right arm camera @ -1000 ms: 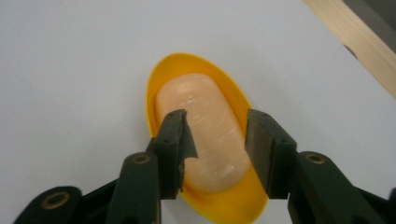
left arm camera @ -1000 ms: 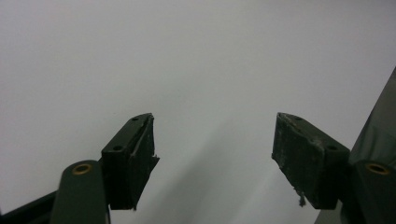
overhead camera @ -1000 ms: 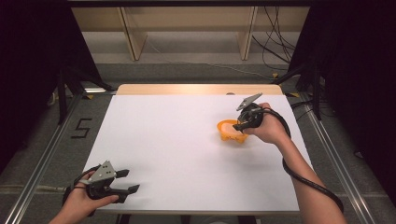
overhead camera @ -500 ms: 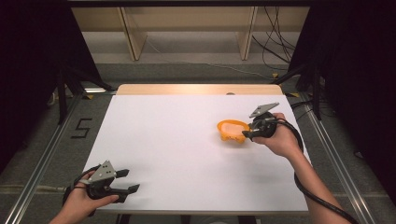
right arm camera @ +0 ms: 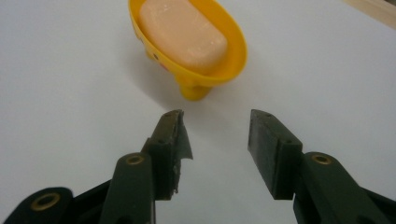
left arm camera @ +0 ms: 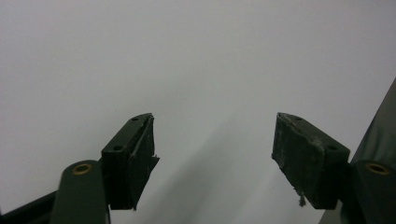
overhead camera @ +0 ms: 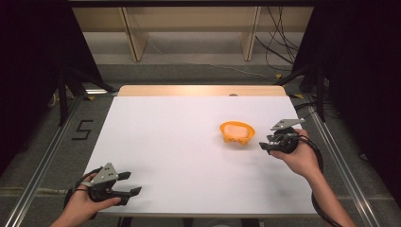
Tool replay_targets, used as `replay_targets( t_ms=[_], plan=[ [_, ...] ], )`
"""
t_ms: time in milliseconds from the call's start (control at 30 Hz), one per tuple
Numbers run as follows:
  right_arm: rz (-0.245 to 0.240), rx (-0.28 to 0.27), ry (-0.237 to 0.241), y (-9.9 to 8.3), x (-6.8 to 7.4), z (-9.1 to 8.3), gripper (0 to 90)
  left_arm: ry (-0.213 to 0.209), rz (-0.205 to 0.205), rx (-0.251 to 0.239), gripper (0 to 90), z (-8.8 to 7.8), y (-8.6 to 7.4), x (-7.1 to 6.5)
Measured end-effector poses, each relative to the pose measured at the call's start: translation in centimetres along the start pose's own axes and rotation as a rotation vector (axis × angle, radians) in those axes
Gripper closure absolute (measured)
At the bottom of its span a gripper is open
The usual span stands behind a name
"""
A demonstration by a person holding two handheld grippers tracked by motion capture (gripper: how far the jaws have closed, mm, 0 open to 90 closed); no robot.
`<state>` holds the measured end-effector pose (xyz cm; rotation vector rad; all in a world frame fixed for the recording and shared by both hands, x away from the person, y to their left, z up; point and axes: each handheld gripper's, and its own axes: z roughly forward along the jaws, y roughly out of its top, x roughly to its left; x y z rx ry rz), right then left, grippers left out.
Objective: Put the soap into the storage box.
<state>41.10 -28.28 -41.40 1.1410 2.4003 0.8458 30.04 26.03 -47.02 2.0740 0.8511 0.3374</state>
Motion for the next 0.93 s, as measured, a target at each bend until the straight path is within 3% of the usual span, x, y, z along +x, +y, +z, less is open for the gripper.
replay_targets(
  t_ms=[100,233,267,367,433,500,533,567,667,700,733,767,800,833,867,900,933],
  plan=[
    [0.017,0.0,-0.01,-1.3,-0.1,0.1,55.2,0.004,0.035,0.009,29.4,0.0,0.1,0.2],
    [0.075,-0.017,-0.03,-2.8,-0.2,0.2,55.0,0.006,0.051,0.019,29.4,-0.1,0.1,0.3],
    [0.078,-0.021,-0.046,-3.2,-0.2,0.2,55.0,0.005,0.035,0.008,29.4,0.0,0.1,0.2],
    [0.099,-0.044,-0.067,-4.2,-0.4,0.3,54.5,0.005,0.035,0.008,29.4,-0.1,0.1,0.2],
    [0.139,-0.046,-0.078,-4.6,-0.4,0.2,54.3,0.002,0.026,0.004,29.4,-0.1,0.1,0.1],
    [0.113,-0.076,-0.098,-5.2,-0.8,0.3,54.0,0.006,0.006,0.005,29.4,0.0,0.0,0.0],
    [0.116,-0.097,-0.114,-5.4,-0.9,0.4,53.8,0.006,0.013,0.004,29.4,0.0,0.0,0.0],
    [0.176,-0.1,-0.115,-5.7,-0.7,0.4,53.6,0.005,0.054,0.016,29.4,-0.2,0.1,0.3],
    [0.135,-0.106,-0.137,-6.1,-1.1,0.5,53.3,0.006,0.054,0.018,29.4,-0.2,0.2,0.3],
    [0.136,-0.11,-0.141,-6.2,-1.1,0.6,53.3,0.0,0.025,0.004,29.4,-0.1,0.1,0.0],
    [0.135,-0.111,-0.142,-6.3,-1.1,0.5,53.2,0.0,0.025,0.003,29.4,-0.1,0.1,0.0],
    [0.171,-0.107,-0.136,-6.4,-1.0,0.6,53.0,0.0,0.024,0.003,29.4,0.0,0.1,0.0],
    [0.165,-0.111,-0.13,-6.5,-1.1,0.8,52.9,0.005,0.04,0.009,29.4,-0.1,0.2,0.1],
    [0.179,-0.103,-0.137,-6.6,-1.0,0.8,52.8,0.003,0.025,0.009,29.4,-0.1,0.1,0.0],
    [0.153,-0.111,-0.136,-6.8,-1.3,1.0,52.7,-0.003,0.009,0.006,29.5,0.0,0.1,-0.1],
    [0.174,-0.11,-0.128,-6.8,-1.2,0.9,52.6,-0.003,0.013,-0.003,29.4,0.0,0.1,-0.1],
    [0.142,-0.113,-0.142,-6.9,-1.5,1.1,52.5,-0.002,0.015,-0.004,29.4,0.0,0.1,0.0]
  ],
)
